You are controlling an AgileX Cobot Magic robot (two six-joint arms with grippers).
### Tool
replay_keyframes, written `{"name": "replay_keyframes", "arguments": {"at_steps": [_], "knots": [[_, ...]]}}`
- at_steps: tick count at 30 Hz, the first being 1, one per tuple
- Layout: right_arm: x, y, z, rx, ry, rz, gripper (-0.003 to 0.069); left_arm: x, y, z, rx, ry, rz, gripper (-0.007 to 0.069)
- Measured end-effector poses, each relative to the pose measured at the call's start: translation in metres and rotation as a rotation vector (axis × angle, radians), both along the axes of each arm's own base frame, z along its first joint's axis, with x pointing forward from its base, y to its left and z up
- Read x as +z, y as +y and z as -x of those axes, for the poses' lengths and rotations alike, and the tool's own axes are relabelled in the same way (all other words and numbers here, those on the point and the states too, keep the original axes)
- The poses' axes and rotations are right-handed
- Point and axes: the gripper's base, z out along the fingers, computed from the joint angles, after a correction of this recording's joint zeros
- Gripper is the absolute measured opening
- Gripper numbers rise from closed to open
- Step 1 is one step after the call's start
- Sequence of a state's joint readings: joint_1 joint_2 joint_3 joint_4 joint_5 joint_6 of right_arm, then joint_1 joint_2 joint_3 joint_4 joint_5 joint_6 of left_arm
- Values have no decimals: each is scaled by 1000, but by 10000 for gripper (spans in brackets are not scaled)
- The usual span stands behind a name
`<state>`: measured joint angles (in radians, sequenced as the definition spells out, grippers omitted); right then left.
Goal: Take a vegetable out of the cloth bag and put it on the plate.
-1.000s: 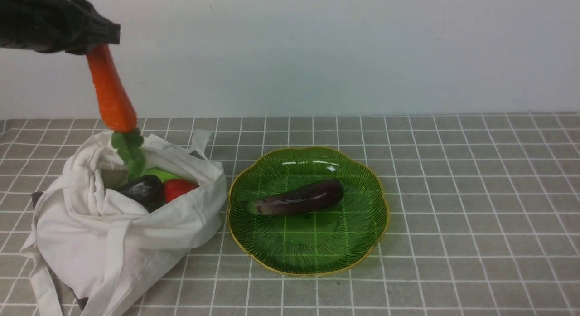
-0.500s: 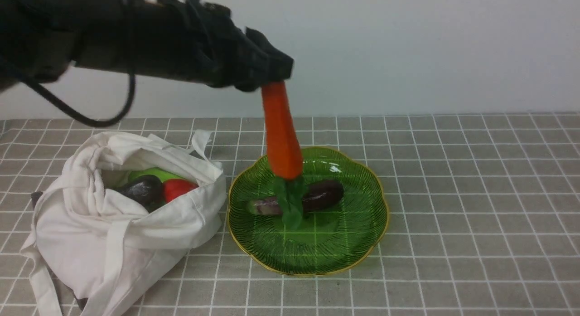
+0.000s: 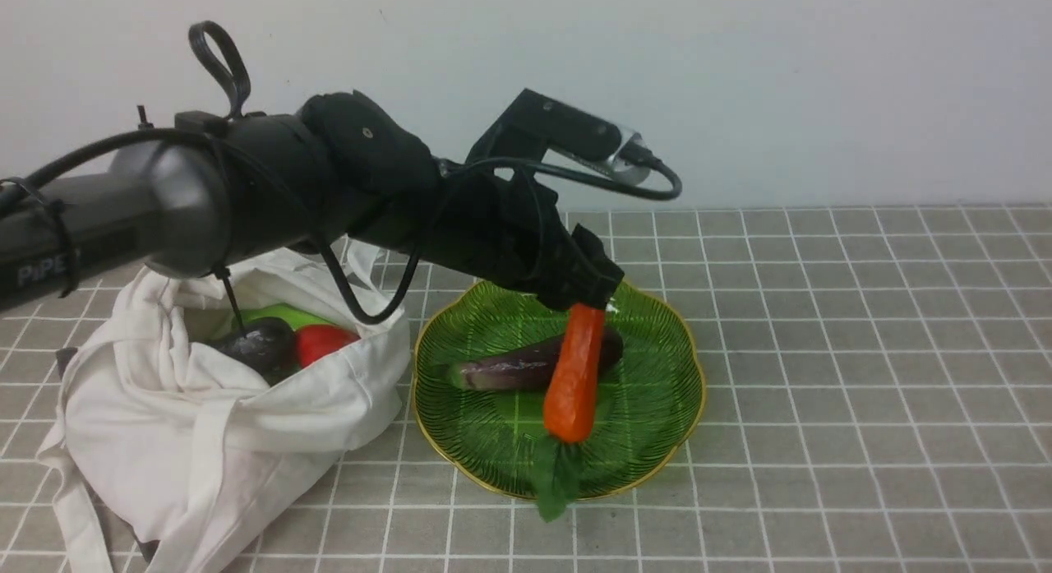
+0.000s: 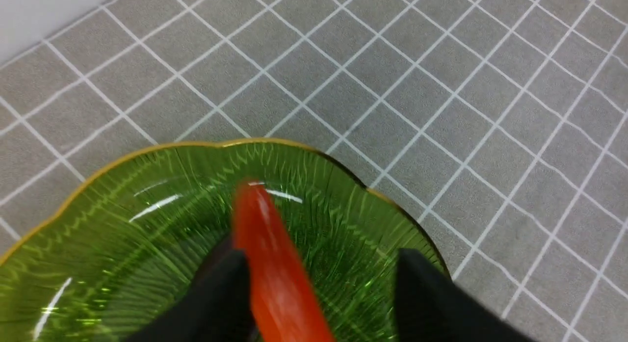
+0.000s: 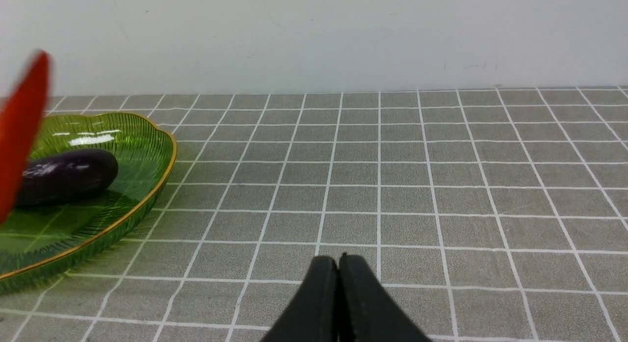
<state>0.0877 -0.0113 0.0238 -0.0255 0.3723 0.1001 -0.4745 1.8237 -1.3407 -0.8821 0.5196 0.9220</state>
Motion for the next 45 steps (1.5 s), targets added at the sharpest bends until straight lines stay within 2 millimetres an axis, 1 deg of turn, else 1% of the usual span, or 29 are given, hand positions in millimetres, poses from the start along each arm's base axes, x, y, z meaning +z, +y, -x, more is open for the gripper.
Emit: {"name": "replay_keyframes", "arguments": {"at_steps": [1, 2, 3, 4, 6, 9, 10, 11, 12, 14, 15, 16, 17, 18, 20, 22, 23, 24, 25, 26, 27, 28, 29, 30, 34, 40, 41, 43, 45], "knots": [[0, 0, 0, 0, 0, 0, -15, 0, 0, 0, 4, 14, 5, 467], [0, 0, 0, 0, 0, 0, -15, 0, 0, 0, 8, 20, 8, 485], [0, 0, 0, 0, 0, 0, -15, -1, 1, 2, 14, 59, 21, 547], [0, 0, 0, 0, 0, 0, -15, 0, 2, 2, 18, 76, 27, 573], [0, 0, 0, 0, 0, 0, -15, 5, 6, 4, 20, 89, 24, 585], [0, 0, 0, 0, 0, 0, -15, 17, 14, 6, 25, 69, 12, 551], [0, 0, 0, 0, 0, 0, -15, 35, 21, 15, 14, 36, -13, 468], [0, 0, 0, 0, 0, 0, -15, 44, 26, 20, 11, 18, -27, 417], [0, 0, 0, 0, 0, 0, -15, 57, 31, 28, 8, -1, -43, 339], [0, 0, 0, 0, 0, 0, -15, 86, 44, 48, 16, -38, -65, 158], [0, 0, 0, 0, 0, 0, -15, 101, 51, 58, 25, -67, -73, 102], [0, 0, 0, 0, 0, 0, -15, 110, 55, 66, 39, -68, -70, 64], [0, 0, 0, 0, 0, 0, -15, 131, 65, 83, 73, -98, -51, 29], [0, 0, 0, 0, 0, 0, -15, 131, 65, 83, 80, -90, -46, 24], [0, 0, 0, 0, 0, 0, -15, 164, 85, 121, 178, -142, 59, -2], [0, 0, 0, 0, 0, 0, -15, 175, 97, 142, 213, -201, 116, -5], [0, 0, 0, 0, 0, 0, -15, 181, 108, 164, 233, -257, 159, -5], [0, 0, 0, 0, 0, 0, -15, 180, 115, 176, 246, -285, 181, -5], [0, 0, 0, 0, 0, 0, -15, 178, 115, 175, 250, -281, 180, -5], [0, 0, 0, 0, 0, 0, -15, 177, 121, 187, 260, -310, 201, -5], [0, 0, 0, 0, 0, 0, -15, 169, 128, 199, 280, -329, 223, -5], [0, 0, 0, 0, 0, 0, -15, 167, 130, 202, 284, -337, 230, -5], [0, 0, 0, 0, 0, 0, -15, 156, 138, 218, 300, -365, 253, -5], [0, 0, 0, 0, 0, 0, -15, 151, 142, 226, 308, -382, 265, -5], [0, 0, 0, 0, 0, 0, -15, 139, 156, 253, 313, -428, 296, -5], [0, 0, 0, 0, 0, 0, -15, 137, 171, 290, 294, -495, 344, -5], [0, 0, 0, 0, 0, 0, -15, 137, 172, 291, 293, -497, 346, -5], [0, 0, 0, 0, 0, 0, -15, 137, 178, 305, 282, -538, 339, -5], [0, 0, 0, 0, 0, 0, -15, 138, 183, 312, 282, -575, 325, -5]]}}
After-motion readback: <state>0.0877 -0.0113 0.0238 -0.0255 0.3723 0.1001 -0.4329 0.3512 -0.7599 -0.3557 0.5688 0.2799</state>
